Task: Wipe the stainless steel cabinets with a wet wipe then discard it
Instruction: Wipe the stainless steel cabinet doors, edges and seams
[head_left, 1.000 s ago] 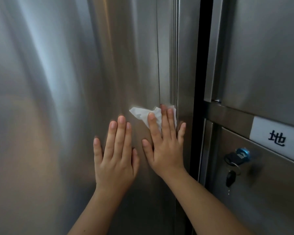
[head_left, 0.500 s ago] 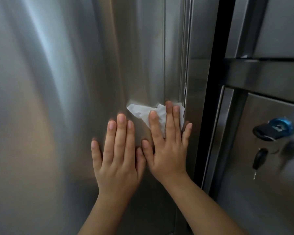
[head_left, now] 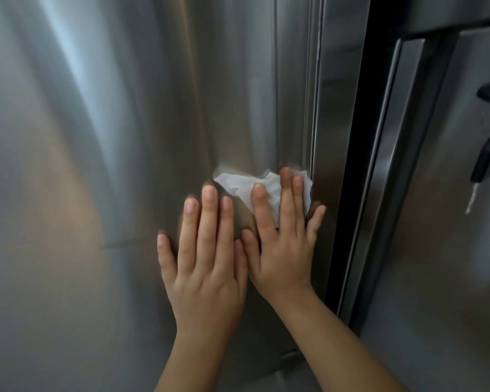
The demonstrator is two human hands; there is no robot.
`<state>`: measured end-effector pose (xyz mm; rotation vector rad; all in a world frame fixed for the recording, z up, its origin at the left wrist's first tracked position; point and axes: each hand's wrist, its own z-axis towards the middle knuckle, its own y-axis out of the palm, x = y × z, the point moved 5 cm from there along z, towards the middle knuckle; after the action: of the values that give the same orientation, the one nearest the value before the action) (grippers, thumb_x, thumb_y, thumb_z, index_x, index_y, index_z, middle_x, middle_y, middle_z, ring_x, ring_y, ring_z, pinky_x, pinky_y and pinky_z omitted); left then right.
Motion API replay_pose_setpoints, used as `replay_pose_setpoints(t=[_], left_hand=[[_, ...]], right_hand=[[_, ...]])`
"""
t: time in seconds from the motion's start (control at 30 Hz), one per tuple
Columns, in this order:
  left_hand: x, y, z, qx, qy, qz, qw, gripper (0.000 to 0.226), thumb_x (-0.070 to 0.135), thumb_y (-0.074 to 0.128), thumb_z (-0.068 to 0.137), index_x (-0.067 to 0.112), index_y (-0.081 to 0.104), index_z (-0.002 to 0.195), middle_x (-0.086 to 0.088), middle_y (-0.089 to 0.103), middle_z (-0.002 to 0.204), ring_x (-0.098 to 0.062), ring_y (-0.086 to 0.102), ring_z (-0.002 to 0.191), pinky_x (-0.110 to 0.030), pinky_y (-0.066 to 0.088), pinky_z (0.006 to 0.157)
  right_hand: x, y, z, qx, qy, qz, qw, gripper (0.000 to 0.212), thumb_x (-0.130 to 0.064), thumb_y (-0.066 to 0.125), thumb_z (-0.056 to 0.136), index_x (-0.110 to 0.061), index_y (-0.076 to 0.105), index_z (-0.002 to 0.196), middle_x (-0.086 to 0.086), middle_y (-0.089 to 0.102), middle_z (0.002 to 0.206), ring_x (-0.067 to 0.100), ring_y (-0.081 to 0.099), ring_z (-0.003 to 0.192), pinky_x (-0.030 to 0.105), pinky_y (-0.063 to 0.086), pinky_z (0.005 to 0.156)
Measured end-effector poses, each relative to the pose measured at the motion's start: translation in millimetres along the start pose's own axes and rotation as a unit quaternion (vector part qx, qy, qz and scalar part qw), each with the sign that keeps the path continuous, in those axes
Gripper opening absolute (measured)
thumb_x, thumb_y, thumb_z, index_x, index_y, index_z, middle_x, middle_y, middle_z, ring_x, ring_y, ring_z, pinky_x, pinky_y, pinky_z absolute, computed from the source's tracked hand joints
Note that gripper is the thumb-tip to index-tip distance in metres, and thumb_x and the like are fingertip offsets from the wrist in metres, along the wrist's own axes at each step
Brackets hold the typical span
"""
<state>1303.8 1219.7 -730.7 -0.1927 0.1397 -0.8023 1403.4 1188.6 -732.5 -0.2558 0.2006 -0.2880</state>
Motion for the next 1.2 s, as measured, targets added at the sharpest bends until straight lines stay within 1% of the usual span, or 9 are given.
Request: replay_pose_setpoints(t=[0.1,0.2,0.37,0.47,0.6,0.73,0.87,0.97,1.2], left_hand=[[3.3,1.2,-14.4,-0.003,-0.009,-0.008,1.000,0.043,0.025,0.036,0.100,0.012,0.037,0.140,-0.003,0.030,0.147,-0.013,0.019,0.141,-0.043,0.015,0.111],[10.2,2.8,-24.4,0.003,-0.046,-0.027,0.999,0.038,0.023,0.031,0.103,0.010,0.038,0.138,-0.004,0.030,0.145,-0.013,0.027,0.136,-0.042,0.014,0.111],[11.9,4.9,-39.4,-0.012,-0.077,-0.053,0.996,0.042,0.023,0.027,0.102,0.010,0.031,0.141,-0.003,0.025,0.147,-0.010,0.016,0.140,-0.040,0.005,0.114],[9.9,5.4,-45.4,-0.021,-0.054,-0.063,0.996,0.043,0.022,0.028,0.100,0.010,0.032,0.141,-0.003,0.024,0.148,-0.012,0.015,0.142,-0.044,0.009,0.113],[-1.4,6.7,-71.0,-0.054,0.005,-0.039,0.998,0.047,0.022,0.039,0.096,0.011,0.034,0.142,-0.004,0.026,0.149,-0.016,0.017,0.142,-0.048,0.016,0.110],[-11.6,4.2,-102.7,-0.099,0.060,-0.010,0.993,0.051,0.022,0.042,0.095,0.011,0.030,0.144,-0.005,0.026,0.150,-0.016,0.011,0.144,-0.052,0.019,0.108],[-11.2,1.8,-116.7,-0.147,0.047,-0.022,0.988,0.053,0.024,0.041,0.094,0.011,0.028,0.144,-0.006,0.023,0.151,-0.016,0.006,0.144,-0.053,0.021,0.106],[-9.7,2.0,-121.8,-0.173,0.037,-0.023,0.984,0.055,0.026,0.039,0.094,0.011,0.025,0.144,-0.007,0.021,0.151,-0.016,0.003,0.144,-0.054,0.021,0.106],[-5.8,4.2,-125.4,-0.188,0.021,-0.028,0.982,0.057,0.026,0.040,0.093,0.009,0.022,0.145,-0.007,0.015,0.152,-0.016,-0.003,0.144,-0.055,0.016,0.107]], right_hand=[[-0.3,0.5,-1.9,-0.007,0.008,0.008,1.000,0.054,-0.043,0.016,0.099,-0.027,-0.001,0.148,0.013,0.015,0.151,0.024,0.008,0.142,0.053,-0.001,0.113],[0.9,2.1,-10.4,-0.025,0.023,0.003,0.999,0.054,-0.045,0.017,0.099,-0.025,0.003,0.147,0.011,0.010,0.152,0.024,0.006,0.142,0.055,-0.001,0.112],[3.3,2.6,-42.4,-0.054,0.020,-0.021,0.998,0.057,-0.045,0.019,0.100,-0.029,-0.008,0.148,0.013,0.012,0.151,0.026,0.009,0.142,0.054,0.000,0.112],[7.3,2.2,-62.0,-0.082,0.016,-0.019,0.996,0.060,-0.047,0.024,0.098,-0.030,-0.006,0.148,0.011,0.011,0.152,0.025,0.008,0.143,0.057,0.001,0.110],[14.8,0.2,-77.8,-0.106,-0.008,-0.011,0.994,0.061,-0.045,0.033,0.094,-0.025,0.008,0.145,0.010,0.013,0.151,0.021,0.008,0.141,0.061,-0.001,0.104],[14.7,3.0,-91.7,-0.124,0.017,-0.008,0.992,0.064,-0.045,0.030,0.095,-0.027,-0.002,0.146,0.010,0.008,0.152,0.021,0.004,0.142,0.056,-0.001,0.109],[13.9,8.4,-114.3,-0.143,0.035,-0.017,0.989,0.070,-0.046,0.028,0.095,-0.030,-0.016,0.146,0.011,0.007,0.151,0.022,0.002,0.142,0.057,-0.002,0.108],[18.2,10.6,-130.8,-0.155,0.030,-0.016,0.987,0.070,-0.047,0.029,0.094,-0.029,-0.015,0.146,0.012,0.009,0.151,0.022,0.004,0.142,0.056,-0.002,0.108],[36.6,16.5,-188.3,-0.220,-0.024,-0.053,0.974,0.072,-0.048,0.032,0.092,-0.024,-0.006,0.148,0.012,0.013,0.152,0.026,0.010,0.142,0.066,0.012,0.099]])
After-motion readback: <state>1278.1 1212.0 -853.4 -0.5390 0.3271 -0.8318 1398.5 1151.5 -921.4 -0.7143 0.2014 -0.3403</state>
